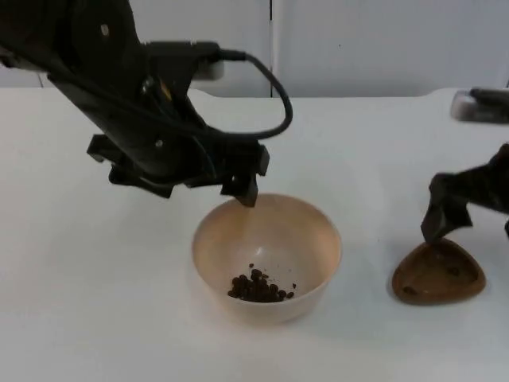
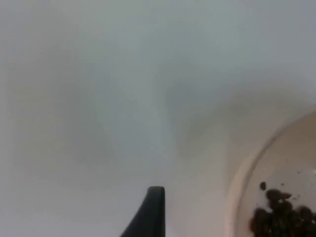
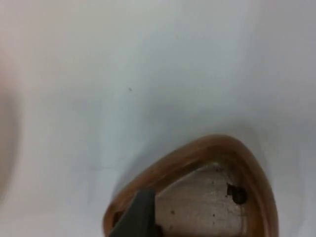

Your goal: Pick up the bowl with the left hand and pour the coffee beans from the cup into the bowl with the right hand.

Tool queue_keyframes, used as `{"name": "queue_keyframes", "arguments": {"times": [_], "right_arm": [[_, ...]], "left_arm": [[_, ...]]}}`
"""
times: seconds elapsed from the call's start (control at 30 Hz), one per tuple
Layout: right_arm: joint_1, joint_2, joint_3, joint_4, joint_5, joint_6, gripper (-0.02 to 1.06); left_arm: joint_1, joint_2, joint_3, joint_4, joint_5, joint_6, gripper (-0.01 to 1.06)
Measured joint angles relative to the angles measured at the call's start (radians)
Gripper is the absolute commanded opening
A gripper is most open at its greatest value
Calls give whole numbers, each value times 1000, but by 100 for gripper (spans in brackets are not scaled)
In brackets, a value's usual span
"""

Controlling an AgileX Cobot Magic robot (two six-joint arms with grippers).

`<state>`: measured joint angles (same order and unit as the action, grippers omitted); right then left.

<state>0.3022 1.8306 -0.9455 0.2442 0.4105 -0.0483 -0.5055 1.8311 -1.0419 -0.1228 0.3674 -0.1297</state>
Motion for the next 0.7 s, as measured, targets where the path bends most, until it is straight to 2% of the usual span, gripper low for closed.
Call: {"name": "queue_keyframes", "arguments": {"times": [0.47,0.7], "right_arm": [[0,-389,0,0,97,-40,91],[0,-515,0,0,130,-83,91]], "left_arm": [[0,-189,0,0,26,0,88],[0,-271,0,0,56,0,88]]}}
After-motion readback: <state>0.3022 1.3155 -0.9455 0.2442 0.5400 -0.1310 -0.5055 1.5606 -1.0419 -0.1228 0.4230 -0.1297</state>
